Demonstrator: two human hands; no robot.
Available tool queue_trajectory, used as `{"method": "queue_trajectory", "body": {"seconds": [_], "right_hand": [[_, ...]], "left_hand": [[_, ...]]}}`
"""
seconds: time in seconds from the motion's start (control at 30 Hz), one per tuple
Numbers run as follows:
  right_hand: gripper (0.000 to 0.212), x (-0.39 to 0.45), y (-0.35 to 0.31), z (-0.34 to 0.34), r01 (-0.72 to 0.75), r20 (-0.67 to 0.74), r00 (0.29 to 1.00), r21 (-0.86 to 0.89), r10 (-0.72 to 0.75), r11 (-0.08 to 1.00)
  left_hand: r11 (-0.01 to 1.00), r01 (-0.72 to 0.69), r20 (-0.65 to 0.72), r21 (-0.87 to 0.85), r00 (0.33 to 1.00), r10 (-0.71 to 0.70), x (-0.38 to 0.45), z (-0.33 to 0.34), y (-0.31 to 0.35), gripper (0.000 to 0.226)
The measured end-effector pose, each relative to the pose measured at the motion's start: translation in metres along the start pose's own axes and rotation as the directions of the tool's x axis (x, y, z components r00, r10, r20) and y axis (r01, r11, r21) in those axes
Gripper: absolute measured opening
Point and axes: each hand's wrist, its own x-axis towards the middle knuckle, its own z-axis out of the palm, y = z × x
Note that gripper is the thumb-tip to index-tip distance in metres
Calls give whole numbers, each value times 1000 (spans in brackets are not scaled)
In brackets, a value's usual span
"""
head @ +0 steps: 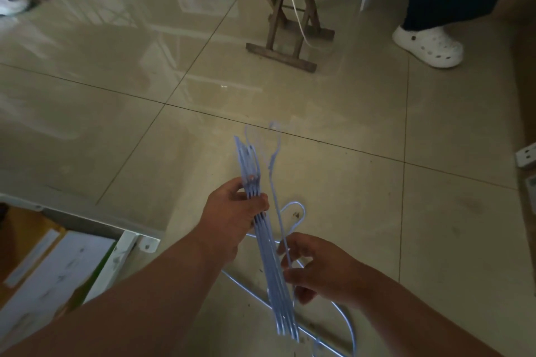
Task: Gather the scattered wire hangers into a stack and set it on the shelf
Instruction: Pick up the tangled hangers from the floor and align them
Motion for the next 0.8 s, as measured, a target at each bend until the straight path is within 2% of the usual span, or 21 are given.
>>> {"method": "queue_trajectory", "body": {"seconds": [0.1,0.2,0.3,0.43,0.5,0.6,0.7,0.8], "right_hand": [[53,-1,-3,6,-13,54,998,36,11,999],[59,-4,-4,5,-14,138,990,48,7,999],[56,-7,-6,-1,26,216,976,-25,-20,999],[45,-10,-4,-6,30,255,967,-172,15,985],[31,-8,-2,-2,24,227,974,-135,7,991],[11,-2,2,5,19,88,996,-73,-12,997],[7,0,4,10,27,71,997,-37,-24,999],[20,-1,4,15,-24,124,992,110,10,994]], "left_hand": [[1000,4,17,-1,1000,-4,0,-1,1,36],[1000,1,-5,14,1000,-1,1,-3,0,41],[1000,3,-30,1,1000,-3,2,-4,-4,41],[1000,9,-36,-15,999,-9,5,-7,-4,29],[1000,21,-18,-12,1000,-21,4,-8,-4,23],[996,61,35,-59,998,-59,0,-6,-4,18],[986,119,81,-119,991,-110,-4,-5,-6,19],[981,161,151,-105,978,-145,-10,-1,-9,25]]}}
